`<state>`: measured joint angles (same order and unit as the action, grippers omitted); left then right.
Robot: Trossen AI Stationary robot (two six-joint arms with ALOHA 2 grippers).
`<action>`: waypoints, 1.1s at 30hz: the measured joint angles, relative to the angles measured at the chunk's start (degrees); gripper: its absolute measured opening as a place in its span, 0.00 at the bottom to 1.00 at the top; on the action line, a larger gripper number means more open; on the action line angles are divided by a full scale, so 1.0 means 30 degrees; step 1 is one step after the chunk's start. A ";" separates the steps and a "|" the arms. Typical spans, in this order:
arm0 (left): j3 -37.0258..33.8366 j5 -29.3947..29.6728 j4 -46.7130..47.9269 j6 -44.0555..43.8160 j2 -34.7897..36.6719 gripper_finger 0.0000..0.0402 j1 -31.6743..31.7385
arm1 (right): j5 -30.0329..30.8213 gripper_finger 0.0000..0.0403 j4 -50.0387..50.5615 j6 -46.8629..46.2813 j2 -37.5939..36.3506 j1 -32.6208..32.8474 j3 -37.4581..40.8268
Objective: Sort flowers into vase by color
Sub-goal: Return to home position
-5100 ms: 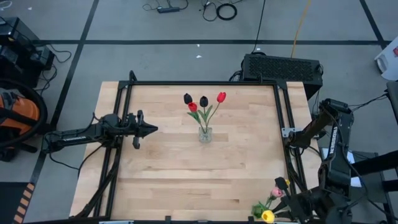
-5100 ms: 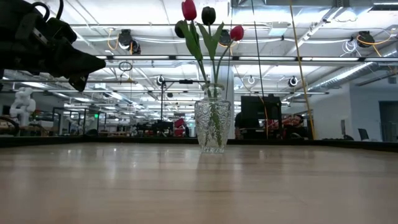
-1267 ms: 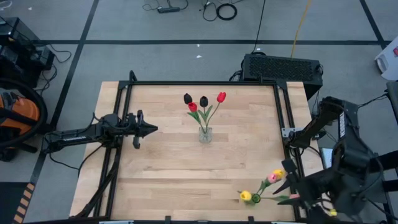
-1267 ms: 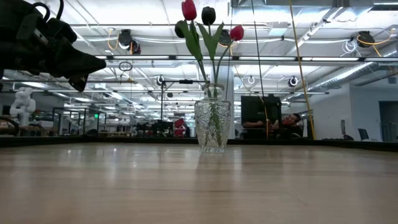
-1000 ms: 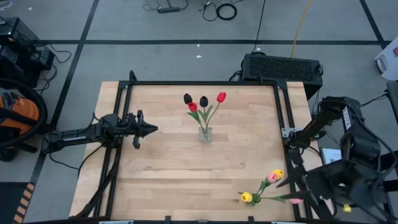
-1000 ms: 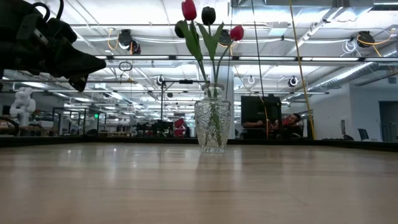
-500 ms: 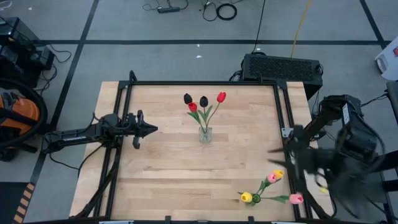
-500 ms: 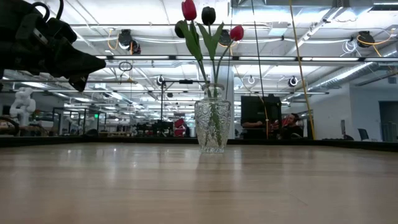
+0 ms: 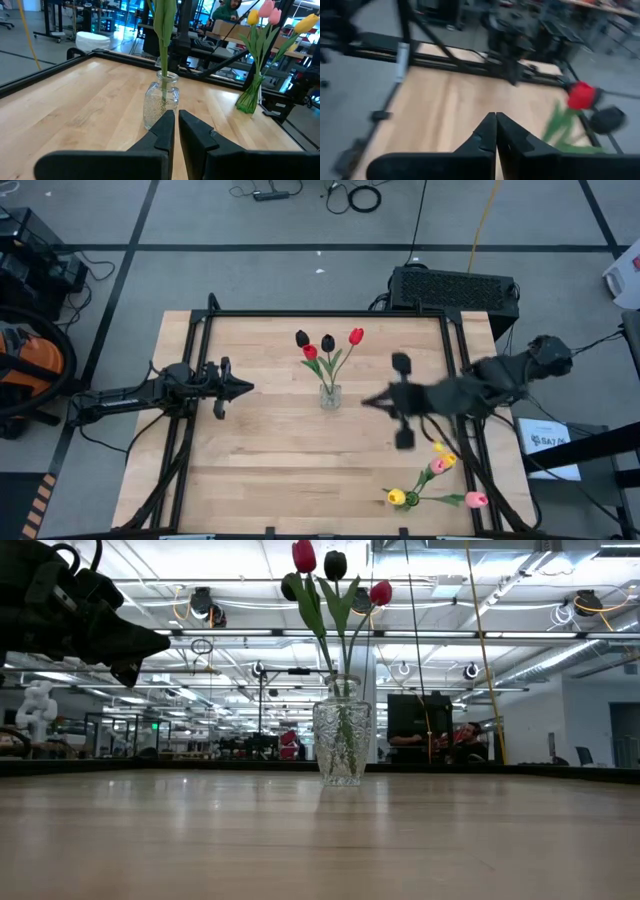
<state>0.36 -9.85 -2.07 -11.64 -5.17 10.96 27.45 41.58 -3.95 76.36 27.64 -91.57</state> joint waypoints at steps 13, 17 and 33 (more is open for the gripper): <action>-0.0004 0.0007 0.0000 0.0004 0.0001 0.08 0.0000 | -0.2763 0.00 -0.9124 -0.0697 -0.5059 -0.4900 1.0712; -0.0001 0.0007 0.0000 0.0007 -0.0005 0.08 0.0000 | -0.2784 0.00 -1.2087 -0.1833 -0.7593 -0.5658 1.5371; 0.0000 0.0015 0.0000 0.0004 -0.0002 0.08 0.0000 | -0.4812 0.00 -1.8097 -0.3516 -1.4846 -0.6462 2.6954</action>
<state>0.36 -9.80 -2.07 -11.63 -5.18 10.96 13.01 -12.71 -14.50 31.82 8.25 -10.71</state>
